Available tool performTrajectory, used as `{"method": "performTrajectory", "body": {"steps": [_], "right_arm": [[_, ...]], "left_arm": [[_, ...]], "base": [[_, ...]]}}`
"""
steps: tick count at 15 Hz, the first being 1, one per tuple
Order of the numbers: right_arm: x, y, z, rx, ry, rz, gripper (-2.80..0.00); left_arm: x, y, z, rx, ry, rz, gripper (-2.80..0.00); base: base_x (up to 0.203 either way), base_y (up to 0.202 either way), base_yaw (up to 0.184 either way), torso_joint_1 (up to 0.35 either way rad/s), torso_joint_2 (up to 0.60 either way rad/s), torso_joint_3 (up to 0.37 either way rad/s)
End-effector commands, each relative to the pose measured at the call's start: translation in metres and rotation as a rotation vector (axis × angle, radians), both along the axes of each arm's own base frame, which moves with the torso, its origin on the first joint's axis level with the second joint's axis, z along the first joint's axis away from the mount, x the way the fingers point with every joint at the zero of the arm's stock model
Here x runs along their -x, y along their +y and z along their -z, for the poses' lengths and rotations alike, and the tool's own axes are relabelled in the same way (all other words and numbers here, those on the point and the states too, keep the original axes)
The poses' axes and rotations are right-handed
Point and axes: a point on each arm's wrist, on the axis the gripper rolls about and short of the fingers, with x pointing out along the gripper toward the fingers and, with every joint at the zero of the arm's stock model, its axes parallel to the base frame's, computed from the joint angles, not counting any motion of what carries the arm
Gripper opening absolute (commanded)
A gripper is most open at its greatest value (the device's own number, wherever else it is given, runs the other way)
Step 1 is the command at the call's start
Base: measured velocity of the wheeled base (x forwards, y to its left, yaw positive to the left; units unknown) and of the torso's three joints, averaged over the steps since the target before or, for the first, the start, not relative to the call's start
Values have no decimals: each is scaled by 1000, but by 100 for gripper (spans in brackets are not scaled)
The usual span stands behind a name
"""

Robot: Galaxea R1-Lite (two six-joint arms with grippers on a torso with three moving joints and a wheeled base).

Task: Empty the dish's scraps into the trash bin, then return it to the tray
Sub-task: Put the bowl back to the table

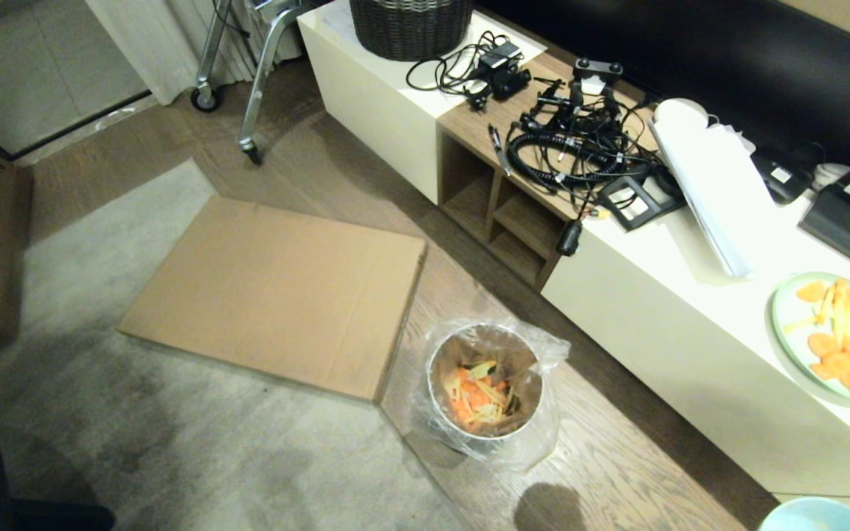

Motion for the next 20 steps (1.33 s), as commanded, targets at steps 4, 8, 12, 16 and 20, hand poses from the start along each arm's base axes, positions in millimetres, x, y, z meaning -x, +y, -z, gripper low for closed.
{"method": "performTrajectory", "body": {"steps": [4,8,12,16,20], "right_arm": [[20,2,-4,31,-191,33,-280],[38,5,-6,86,-407,25,-280],[40,6,-5,197,-382,-34,-280],[40,6,-4,215,-374,-97,-280],[45,6,-3,194,-432,-196,-280]], "left_arm": [[0,0,0,1,-1,0,-280],[0,0,0,1,-1,0,-280],[0,0,0,1,-1,1,-280],[0,0,0,1,-1,1,-280],[0,0,0,1,-1,0,-280]], "base": [[0,0,0,0,0,0],[0,0,0,0,0,0],[0,0,0,0,0,0],[0,0,0,0,0,0],[0,0,0,0,0,0]]}}
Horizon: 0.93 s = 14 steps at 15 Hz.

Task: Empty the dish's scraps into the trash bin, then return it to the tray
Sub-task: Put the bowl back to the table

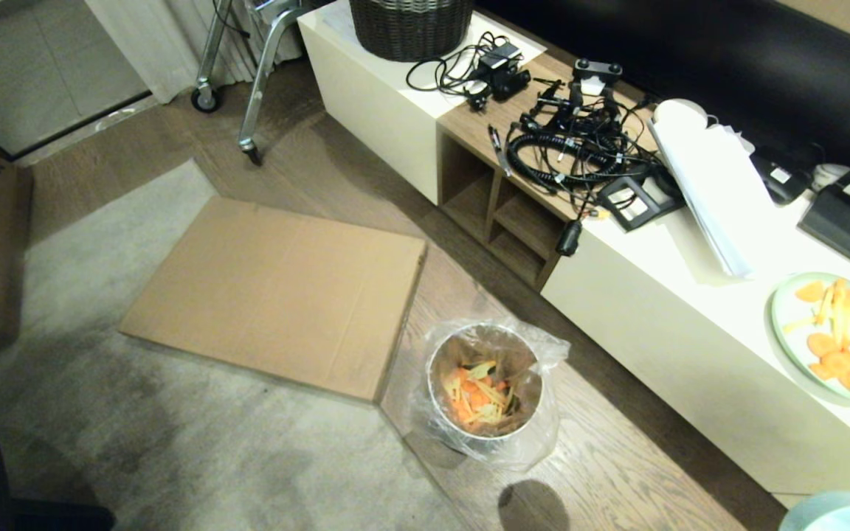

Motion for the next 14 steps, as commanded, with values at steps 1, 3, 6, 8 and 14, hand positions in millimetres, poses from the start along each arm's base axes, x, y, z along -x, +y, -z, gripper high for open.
{"method": "performTrajectory", "body": {"steps": [1,3,6,8,14], "right_arm": [[5,0,1,-2,-56,-41,-280],[11,0,2,2,-131,-55,-280],[21,0,5,5,-251,-62,-280],[21,0,4,-2,-254,-61,-280],[21,0,4,-2,-255,-61,-280]], "left_arm": [[0,0,0,0,-1,0,-280],[0,0,0,0,-1,1,-280],[0,0,0,0,-1,-1,-280],[0,0,0,0,-1,-1,-280],[0,0,0,0,-1,-1,-280]], "base": [[0,0,0,0,0,0],[0,0,0,0,0,0],[0,0,0,0,0,0],[0,0,0,0,0,0],[0,0,0,0,0,0]]}}
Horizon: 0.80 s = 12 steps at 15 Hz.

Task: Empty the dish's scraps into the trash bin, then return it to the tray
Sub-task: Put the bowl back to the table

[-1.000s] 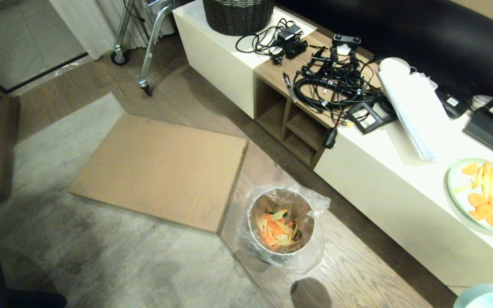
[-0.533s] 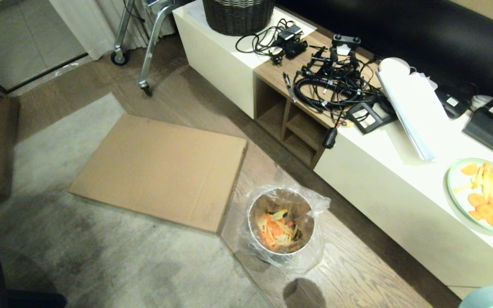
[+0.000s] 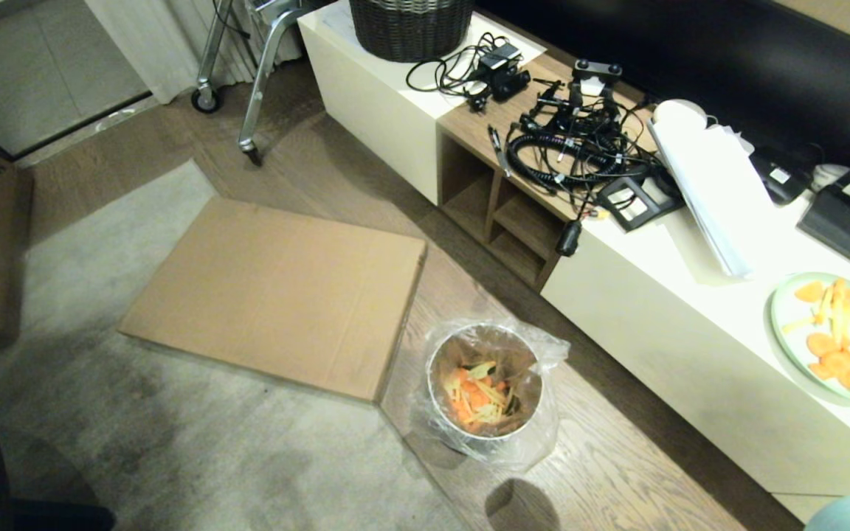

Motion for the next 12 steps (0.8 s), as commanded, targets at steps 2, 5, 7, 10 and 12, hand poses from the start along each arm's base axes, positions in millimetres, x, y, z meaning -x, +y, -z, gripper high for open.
{"method": "performTrajectory", "body": {"steps": [2,5,7,10,12], "right_arm": [[0,0,0,1,-1,1,-280],[0,0,0,1,-1,1,-280],[0,0,0,1,-1,1,-280],[0,0,0,1,-1,-4,-280],[0,0,0,1,-1,-4,-280]], "left_arm": [[0,0,0,1,-1,0,-280],[0,0,0,1,-1,0,-280],[0,0,0,1,-1,0,-280],[0,0,0,1,-1,0,-280],[0,0,0,1,-1,0,-280]], "base": [[0,0,0,0,0,0],[0,0,0,0,0,0],[0,0,0,0,0,0],[0,0,0,0,0,0],[0,0,0,0,0,0]]}}
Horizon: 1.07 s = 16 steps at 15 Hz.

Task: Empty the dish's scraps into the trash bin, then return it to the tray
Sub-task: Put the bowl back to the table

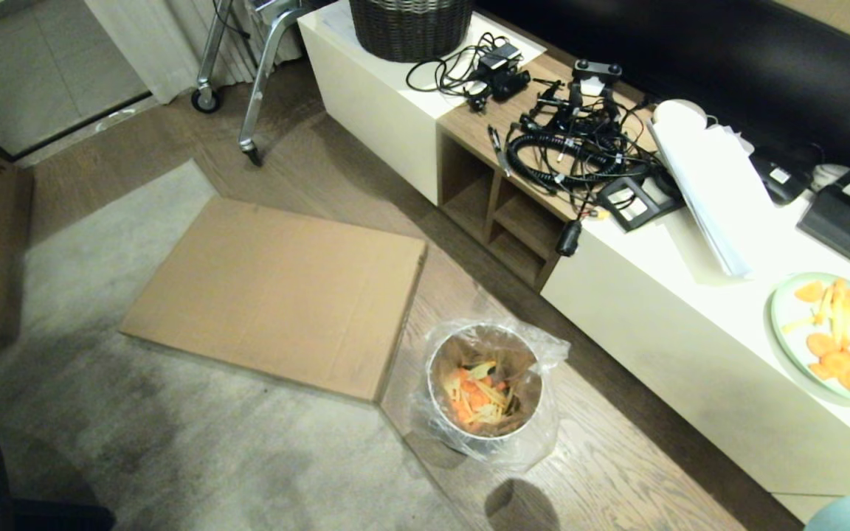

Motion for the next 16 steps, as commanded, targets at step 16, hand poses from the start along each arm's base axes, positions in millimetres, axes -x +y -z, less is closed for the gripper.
{"method": "performTrajectory", "body": {"steps": [16], "right_arm": [[0,0,0,0,1,0,-280]], "left_arm": [[0,0,0,2,-1,0,-280]], "base": [[0,0,0,0,0,0]]}}
